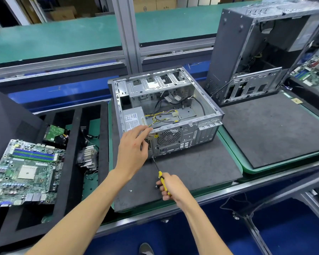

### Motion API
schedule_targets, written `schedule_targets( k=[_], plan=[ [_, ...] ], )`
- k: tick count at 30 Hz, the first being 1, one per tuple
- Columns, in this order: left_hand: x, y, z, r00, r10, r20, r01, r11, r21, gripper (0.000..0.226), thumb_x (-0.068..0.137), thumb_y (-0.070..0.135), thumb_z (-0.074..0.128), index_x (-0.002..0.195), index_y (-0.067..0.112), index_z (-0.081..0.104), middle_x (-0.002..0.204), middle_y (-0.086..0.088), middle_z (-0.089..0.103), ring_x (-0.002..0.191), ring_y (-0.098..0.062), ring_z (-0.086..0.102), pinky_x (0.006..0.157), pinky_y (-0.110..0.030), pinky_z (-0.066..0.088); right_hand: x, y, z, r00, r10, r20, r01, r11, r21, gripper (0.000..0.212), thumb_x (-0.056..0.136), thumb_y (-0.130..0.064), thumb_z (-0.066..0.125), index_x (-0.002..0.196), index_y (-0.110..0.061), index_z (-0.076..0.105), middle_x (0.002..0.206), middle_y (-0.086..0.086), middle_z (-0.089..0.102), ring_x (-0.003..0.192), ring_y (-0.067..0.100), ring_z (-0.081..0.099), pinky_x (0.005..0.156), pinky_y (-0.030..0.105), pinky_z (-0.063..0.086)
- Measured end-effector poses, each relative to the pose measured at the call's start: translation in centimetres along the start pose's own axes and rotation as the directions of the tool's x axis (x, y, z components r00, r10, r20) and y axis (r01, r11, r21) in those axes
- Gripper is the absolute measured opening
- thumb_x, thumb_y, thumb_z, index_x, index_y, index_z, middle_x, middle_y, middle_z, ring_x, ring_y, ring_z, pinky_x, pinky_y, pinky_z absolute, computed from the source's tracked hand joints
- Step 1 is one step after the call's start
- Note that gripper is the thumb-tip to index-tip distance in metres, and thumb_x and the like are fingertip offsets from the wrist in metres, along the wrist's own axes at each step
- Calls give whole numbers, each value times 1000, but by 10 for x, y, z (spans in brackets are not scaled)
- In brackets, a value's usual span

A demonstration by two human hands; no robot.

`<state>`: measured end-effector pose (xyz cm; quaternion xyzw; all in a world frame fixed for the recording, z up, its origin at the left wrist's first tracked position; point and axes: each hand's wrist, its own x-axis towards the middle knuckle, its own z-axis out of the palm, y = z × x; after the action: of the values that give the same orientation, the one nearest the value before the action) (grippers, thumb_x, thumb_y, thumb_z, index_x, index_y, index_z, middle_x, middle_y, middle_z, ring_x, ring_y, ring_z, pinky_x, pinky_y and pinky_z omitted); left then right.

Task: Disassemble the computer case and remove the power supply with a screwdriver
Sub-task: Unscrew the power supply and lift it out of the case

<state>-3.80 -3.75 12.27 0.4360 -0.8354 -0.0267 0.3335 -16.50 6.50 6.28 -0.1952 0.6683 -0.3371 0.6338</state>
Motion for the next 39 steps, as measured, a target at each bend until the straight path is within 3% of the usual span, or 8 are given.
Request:
schedule_targets(
  k=[4, 13, 17, 21, 25, 29, 35, 39],
  plan=[
    [0, 1, 0, 1000, -6, 1, 6, 1000, -2, 48, 81, -9, 59, 124, 11, 68, 124, -2, 65, 112, -25, 60, 97, -40, 45, 0, 1, -2, 997, 10, 75, -25, 981, 194, 31, 106, -21, 39, 87, -6, 58, 60, 1, 48, 46, 11, 39, 39, 22, 31],
    [0, 0, 0, 1000, -22, 14, 23, 1000, -15, 49, 81, -9, 57, 124, 12, 67, 124, -1, 64, 110, -25, 60, 98, -41, 46, 3, 14, 8, 984, -142, -110, 130, 985, -110, 22, 100, -23, 59, 84, -13, 49, 72, 4, 56, 44, 10, 43, 43, 22, 36],
    [0, -1, -1, 999, -16, 33, 16, 1000, -11, 52, 79, -10, 56, 126, 12, 66, 126, -2, 63, 112, -26, 59, 99, -41, 45, 3, 1, -2, 996, 68, 62, -77, 986, 147, 36, 107, -24, 40, 86, -2, 60, 65, 3, 45, 46, 11, 37, 41, 22, 27],
    [0, -1, -2, 999, -16, 38, 16, 1000, -9, 53, 79, -10, 56, 126, 12, 66, 126, -2, 63, 112, -26, 58, 99, -40, 45, -1, 1, -1, 991, 46, 123, -74, 969, 236, 27, 108, -14, 39, 90, -2, 55, 68, 5, 48, 52, 12, 40, 41, 21, 31],
    [0, 0, -2, 999, -17, 31, 17, 1000, -15, 52, 79, -10, 55, 125, 12, 66, 126, -2, 63, 112, -25, 58, 99, -39, 44, -3, 6, 9, 997, -62, 39, 58, 992, 109, 13, 103, -11, 52, 95, -10, 41, 74, 7, 52, 54, 13, 44, 41, 22, 35],
    [0, 0, -2, 999, -28, 41, 29, 999, -18, 53, 79, -11, 56, 125, 11, 67, 126, -2, 64, 111, -26, 59, 98, -40, 45, 1, 17, 13, 960, -190, -208, 155, 973, -171, 16, 98, -16, 60, 88, -13, 47, 88, 10, 64, 65, 19, 50, 56, 30, 45],
    [0, 2, -5, 998, -36, 52, 38, 999, -30, 52, 80, -11, 56, 126, 11, 66, 127, -3, 64, 113, -26, 59, 101, -39, 44, 5, 6, 4, 991, -2, -130, 22, 988, 151, 28, 101, -16, 47, 82, -4, 64, 62, 3, 50, 48, 13, 38, 38, 22, 29],
    [0, 3, -6, 998, -38, 51, 40, 999, -28, 52, 80, -11, 56, 126, 10, 67, 127, -4, 64, 113, -26, 59, 101, -41, 45, 2, 7, 5, 987, -89, -131, 90, 996, 4, 26, 104, -21, 51, 87, -5, 63, 64, 2, 57, 49, 12, 48, 46, 25, 42]
  ],
)
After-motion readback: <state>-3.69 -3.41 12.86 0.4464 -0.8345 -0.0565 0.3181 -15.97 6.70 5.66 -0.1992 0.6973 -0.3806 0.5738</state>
